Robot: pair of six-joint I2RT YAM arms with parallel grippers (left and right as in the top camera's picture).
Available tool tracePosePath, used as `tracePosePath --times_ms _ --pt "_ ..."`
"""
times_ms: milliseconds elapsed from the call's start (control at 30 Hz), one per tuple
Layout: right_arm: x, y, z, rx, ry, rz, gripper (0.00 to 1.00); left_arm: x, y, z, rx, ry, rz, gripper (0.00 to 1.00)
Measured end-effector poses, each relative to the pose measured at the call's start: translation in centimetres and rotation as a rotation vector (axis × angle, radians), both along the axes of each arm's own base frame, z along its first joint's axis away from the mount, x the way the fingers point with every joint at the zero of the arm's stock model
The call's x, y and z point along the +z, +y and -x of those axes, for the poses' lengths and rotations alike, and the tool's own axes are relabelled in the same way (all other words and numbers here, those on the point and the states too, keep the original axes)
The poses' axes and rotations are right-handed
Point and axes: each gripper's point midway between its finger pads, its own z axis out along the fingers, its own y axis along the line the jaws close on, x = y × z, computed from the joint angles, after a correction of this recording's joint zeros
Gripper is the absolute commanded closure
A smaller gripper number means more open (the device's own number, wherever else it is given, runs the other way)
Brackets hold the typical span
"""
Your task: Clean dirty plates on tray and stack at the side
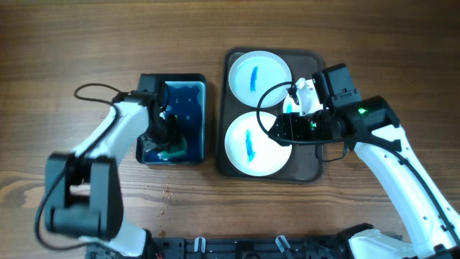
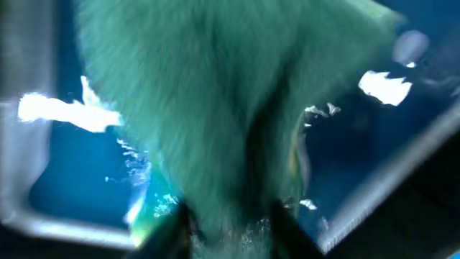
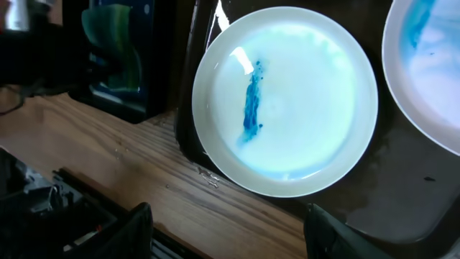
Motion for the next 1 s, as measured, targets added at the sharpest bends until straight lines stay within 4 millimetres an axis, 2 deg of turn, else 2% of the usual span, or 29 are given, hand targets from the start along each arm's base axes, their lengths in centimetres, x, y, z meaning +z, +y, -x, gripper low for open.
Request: tracePosePath --times_ms 200,233,267,300,333,367,400,467,533,567,600,700,800,867,900,967,1000 --pt "0.0 -0.1 -0.1 -0.016 0.006 0.004 0.34 -1.0 -0.3 -0.3 -0.002 0.033 0.009 0.96" --pt "-0.1 -0.1 -0.1 -0.017 0.005 0.006 0.34 -0.9 -0.3 -0.2 -0.005 0.035 0.009 0.80" --pt "-0.1 -0.1 -0.1 -0.020 0.006 0.007 0.34 -0.8 -0.3 -0.2 -0.005 0.039 0.009 0.69" --pt "-0.1 -0.2 -0.1 -0.020 0.006 0.007 0.34 -0.7 -0.2 -0.1 -0.013 0.044 0.008 0.49" --pt "-0.1 -0.2 -0.1 -0.020 0.006 0.007 0.34 -0.4 -0.2 0.0 -0.015 0.053 0.006 0.21" --pt "-0.1 -0.2 -0.1 -0.020 0.005 0.008 0.34 0.1 -0.2 0.1 -0.014 0.068 0.005 0.09" --pt "-0.1 -0.2 -0.1 -0.021 0.005 0.007 0.34 0.7 -0.2 -0.1 -0.024 0.067 0.006 0.00" --pt "-0.1 -0.2 -0.1 -0.021 0.004 0.008 0.34 2.1 -0.3 -0.9 -0.037 0.044 0.008 0.00" --pt "-0.1 -0.2 -0.1 -0.022 0.003 0.009 0.34 3.9 -0.4 -2.3 -0.051 -0.029 0.007 0.03" --pt "-0.1 -0.2 -0.1 -0.022 0.003 0.009 0.34 4.5 -0.3 -2.9 -0.055 -0.061 0.003 0.11" --pt "-0.1 -0.2 -0.2 -0.022 0.003 0.010 0.34 5.2 0.0 -3.5 -0.060 -0.094 -0.013 0.23" --pt "-0.2 -0.3 -0.2 -0.027 0.001 0.019 0.34 5.7 1.0 -4.7 -0.064 -0.158 -0.077 0.37" --pt "-0.2 -0.5 -0.3 -0.034 0.000 0.025 0.34 4.8 1.7 -6.0 -0.071 -0.217 -0.125 0.44" --pt "-0.2 -0.5 -0.3 -0.035 -0.001 0.028 0.34 3.5 2.0 -6.4 -0.069 -0.230 -0.144 0.54" --pt "-0.2 -0.5 -0.3 -0.036 -0.001 0.028 0.34 2.5 2.1 -6.4 -0.071 -0.225 -0.152 0.71" --pt "-0.2 -0.5 -0.3 -0.036 -0.001 0.028 0.34 0.6 2.4 -5.9 -0.074 -0.196 -0.165 0.96" --pt "-0.2 -0.5 -0.3 -0.036 -0.001 0.028 0.34 -0.1 2.5 -5.7 -0.078 -0.181 -0.172 0.96"
